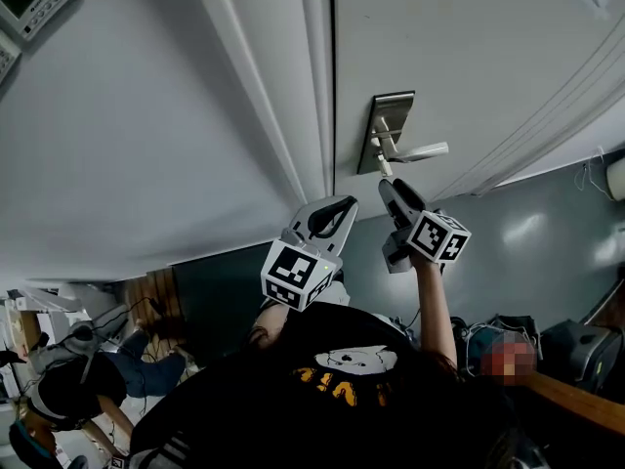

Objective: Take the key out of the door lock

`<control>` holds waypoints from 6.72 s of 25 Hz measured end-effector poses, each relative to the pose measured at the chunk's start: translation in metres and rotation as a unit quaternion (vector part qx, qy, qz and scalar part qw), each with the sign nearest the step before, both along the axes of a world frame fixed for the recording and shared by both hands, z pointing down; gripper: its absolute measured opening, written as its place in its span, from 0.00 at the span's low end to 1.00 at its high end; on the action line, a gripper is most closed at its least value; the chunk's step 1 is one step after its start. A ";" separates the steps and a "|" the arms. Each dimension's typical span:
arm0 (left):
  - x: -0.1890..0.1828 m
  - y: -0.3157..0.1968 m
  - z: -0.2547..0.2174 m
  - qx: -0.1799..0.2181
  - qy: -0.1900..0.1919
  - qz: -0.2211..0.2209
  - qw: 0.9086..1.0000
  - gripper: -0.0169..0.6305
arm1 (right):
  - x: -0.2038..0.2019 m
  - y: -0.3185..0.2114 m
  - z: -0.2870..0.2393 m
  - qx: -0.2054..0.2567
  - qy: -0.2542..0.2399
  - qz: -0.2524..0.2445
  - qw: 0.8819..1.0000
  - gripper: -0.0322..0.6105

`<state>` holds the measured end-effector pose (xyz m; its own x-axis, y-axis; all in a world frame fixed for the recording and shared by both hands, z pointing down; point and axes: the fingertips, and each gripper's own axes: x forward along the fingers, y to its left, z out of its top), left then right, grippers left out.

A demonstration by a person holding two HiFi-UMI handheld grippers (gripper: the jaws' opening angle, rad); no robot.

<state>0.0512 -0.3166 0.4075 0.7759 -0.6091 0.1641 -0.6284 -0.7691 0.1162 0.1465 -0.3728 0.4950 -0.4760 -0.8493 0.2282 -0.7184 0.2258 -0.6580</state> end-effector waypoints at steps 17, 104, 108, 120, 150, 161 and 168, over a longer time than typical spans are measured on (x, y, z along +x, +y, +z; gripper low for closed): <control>0.002 -0.014 0.006 0.000 -0.005 -0.002 1.000 0.05 | 0.002 -0.047 0.014 -0.028 -0.178 0.036 0.983 0.20; 0.012 0.210 0.016 -0.007 -0.042 -0.014 0.999 0.05 | 0.003 0.238 -0.044 0.005 -0.321 -0.010 0.947 0.08; 0.009 0.209 0.016 -0.011 -0.045 -0.017 0.999 0.05 | 0.001 0.241 -0.043 0.002 -0.320 -0.012 0.947 0.08; -0.015 0.212 0.026 -0.024 -0.041 -0.025 0.999 0.05 | -0.012 0.252 -0.038 0.005 -0.271 -0.008 0.962 0.08; -0.129 0.282 0.045 -0.032 -0.016 -0.024 0.999 0.05 | -0.133 0.332 -0.034 0.002 -0.198 -0.027 0.980 0.08; -0.141 0.289 0.046 -0.030 -0.011 -0.029 0.999 0.05 | -0.136 0.335 -0.033 0.007 -0.178 -0.024 0.984 0.08; -0.148 0.290 0.046 -0.025 -0.008 -0.026 0.999 0.05 | -0.133 0.333 -0.032 0.011 -0.168 -0.017 0.986 0.08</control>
